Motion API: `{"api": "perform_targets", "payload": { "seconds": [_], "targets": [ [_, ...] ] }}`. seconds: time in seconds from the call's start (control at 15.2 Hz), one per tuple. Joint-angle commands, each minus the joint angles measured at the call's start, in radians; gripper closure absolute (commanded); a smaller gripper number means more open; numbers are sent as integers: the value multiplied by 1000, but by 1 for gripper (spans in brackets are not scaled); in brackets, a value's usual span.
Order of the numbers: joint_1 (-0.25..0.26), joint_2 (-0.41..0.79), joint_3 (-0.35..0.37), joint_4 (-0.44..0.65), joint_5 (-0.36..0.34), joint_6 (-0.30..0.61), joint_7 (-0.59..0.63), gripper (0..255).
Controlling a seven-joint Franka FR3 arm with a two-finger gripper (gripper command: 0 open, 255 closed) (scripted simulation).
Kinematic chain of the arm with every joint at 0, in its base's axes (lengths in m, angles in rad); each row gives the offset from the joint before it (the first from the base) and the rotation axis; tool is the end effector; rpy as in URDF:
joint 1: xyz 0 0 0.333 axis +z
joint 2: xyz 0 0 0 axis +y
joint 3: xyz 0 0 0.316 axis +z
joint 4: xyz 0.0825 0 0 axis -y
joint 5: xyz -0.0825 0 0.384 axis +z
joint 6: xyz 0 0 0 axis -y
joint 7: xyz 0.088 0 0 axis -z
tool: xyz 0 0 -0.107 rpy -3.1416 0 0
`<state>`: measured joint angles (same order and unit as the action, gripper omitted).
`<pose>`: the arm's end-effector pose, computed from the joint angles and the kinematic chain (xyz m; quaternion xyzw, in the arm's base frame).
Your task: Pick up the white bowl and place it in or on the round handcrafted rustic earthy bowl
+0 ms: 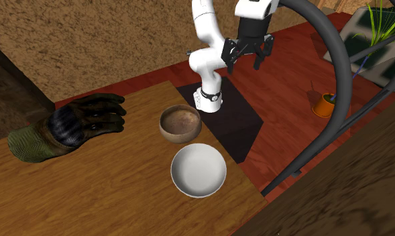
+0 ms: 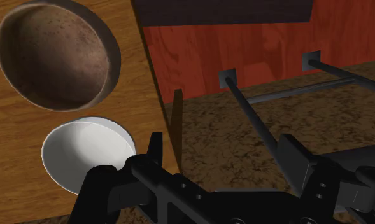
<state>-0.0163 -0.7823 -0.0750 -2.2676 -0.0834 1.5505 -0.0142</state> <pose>0.3040 -0.0459 0.6283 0.9989 -0.0307 0.0311 0.0166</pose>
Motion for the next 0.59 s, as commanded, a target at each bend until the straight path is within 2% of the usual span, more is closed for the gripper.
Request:
{"api": "perform_targets", "payload": {
  "seconds": [0.0,0.53],
  "targets": [
    [0,0,0,0,0,0,0,0],
    [-28,179,-25,-77,-76,259,8,0]
  ]
}}
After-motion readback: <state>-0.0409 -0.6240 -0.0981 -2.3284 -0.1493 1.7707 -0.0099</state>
